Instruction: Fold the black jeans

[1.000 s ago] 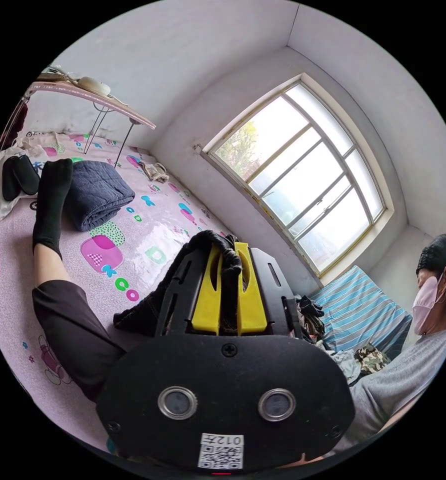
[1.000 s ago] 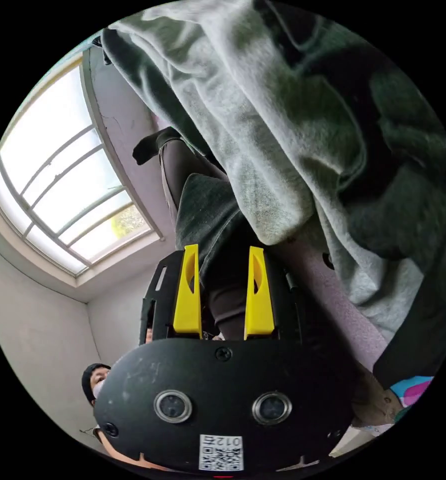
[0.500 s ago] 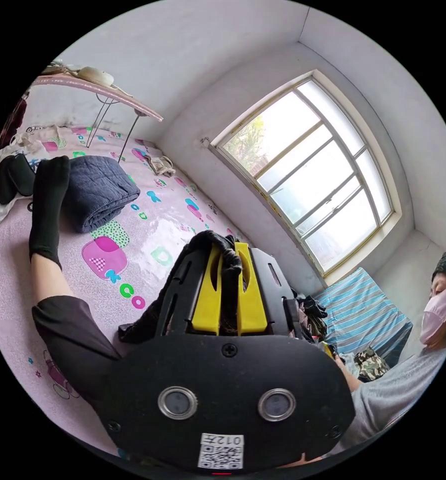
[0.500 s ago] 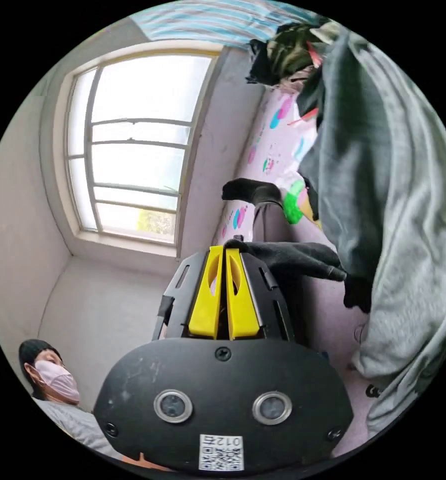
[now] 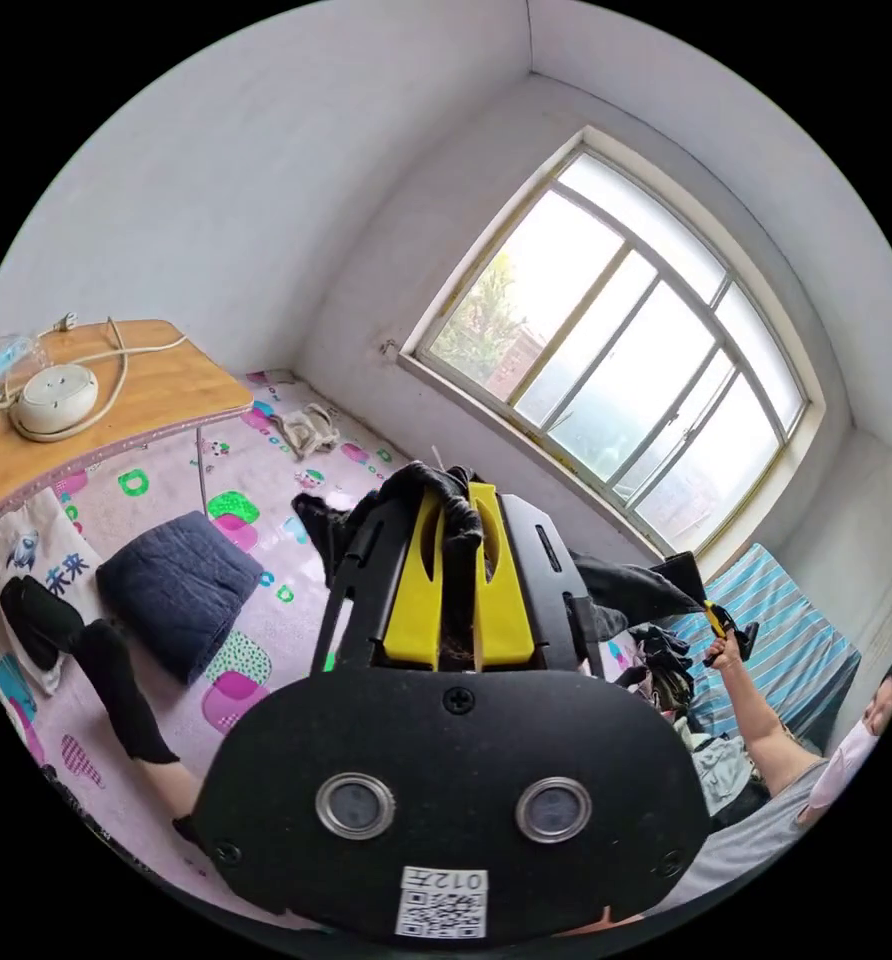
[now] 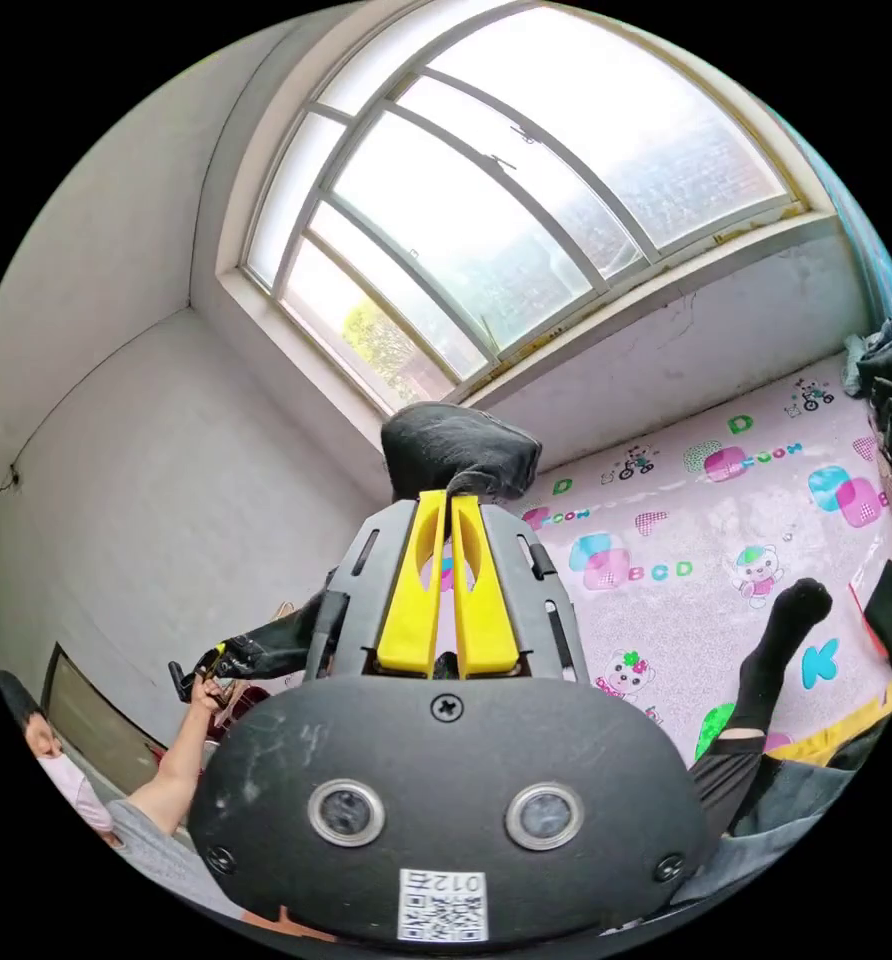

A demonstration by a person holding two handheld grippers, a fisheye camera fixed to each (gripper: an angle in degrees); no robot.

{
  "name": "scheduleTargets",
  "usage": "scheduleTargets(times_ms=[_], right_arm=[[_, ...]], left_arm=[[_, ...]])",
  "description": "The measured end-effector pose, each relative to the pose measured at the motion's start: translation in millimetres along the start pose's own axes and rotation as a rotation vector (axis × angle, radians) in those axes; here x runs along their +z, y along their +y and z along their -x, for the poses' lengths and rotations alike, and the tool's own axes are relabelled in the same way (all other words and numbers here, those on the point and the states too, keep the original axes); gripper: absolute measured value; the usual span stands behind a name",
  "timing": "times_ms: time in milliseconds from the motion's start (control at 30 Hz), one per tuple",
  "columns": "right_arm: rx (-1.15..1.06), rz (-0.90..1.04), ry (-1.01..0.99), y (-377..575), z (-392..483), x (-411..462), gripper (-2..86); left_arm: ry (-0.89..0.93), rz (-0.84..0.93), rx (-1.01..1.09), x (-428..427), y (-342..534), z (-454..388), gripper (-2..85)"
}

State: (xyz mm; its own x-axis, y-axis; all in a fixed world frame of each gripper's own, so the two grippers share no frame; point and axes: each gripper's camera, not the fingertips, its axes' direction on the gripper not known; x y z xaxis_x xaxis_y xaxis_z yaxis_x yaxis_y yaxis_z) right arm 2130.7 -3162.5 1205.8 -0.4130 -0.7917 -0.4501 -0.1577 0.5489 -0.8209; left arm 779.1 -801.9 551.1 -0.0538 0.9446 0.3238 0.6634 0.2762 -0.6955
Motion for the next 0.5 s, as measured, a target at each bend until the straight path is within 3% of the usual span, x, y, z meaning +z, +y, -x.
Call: scheduleTargets(times_ms=[133, 300, 433, 500], right_arm=[[0.062, 0.153, 0.06, 95.7, -124.5, 46.5, -0.8], [0.259, 0.611, 0.314, 340.9, -374.1, 132.6, -0.8], [0.398, 0.735, 0.336, 464.0, -479.4, 126.5, -0.7], [0.356, 0.795, 0.381, 496.3, -515.0, 114.2, -0.6]], left_arm=[[-0.028, 0.192, -0.082, 23.9, 20.8, 52.6, 5.6], [-0.166, 0.569, -0.245, 99.2, 116.7, 137.8, 5.9], [-0.258, 0.816, -0.406, 140.7, 201.4, 191.6, 6.0], [-0.265, 0.821, -0.399, 142.0, 207.5, 196.9, 6.0]])
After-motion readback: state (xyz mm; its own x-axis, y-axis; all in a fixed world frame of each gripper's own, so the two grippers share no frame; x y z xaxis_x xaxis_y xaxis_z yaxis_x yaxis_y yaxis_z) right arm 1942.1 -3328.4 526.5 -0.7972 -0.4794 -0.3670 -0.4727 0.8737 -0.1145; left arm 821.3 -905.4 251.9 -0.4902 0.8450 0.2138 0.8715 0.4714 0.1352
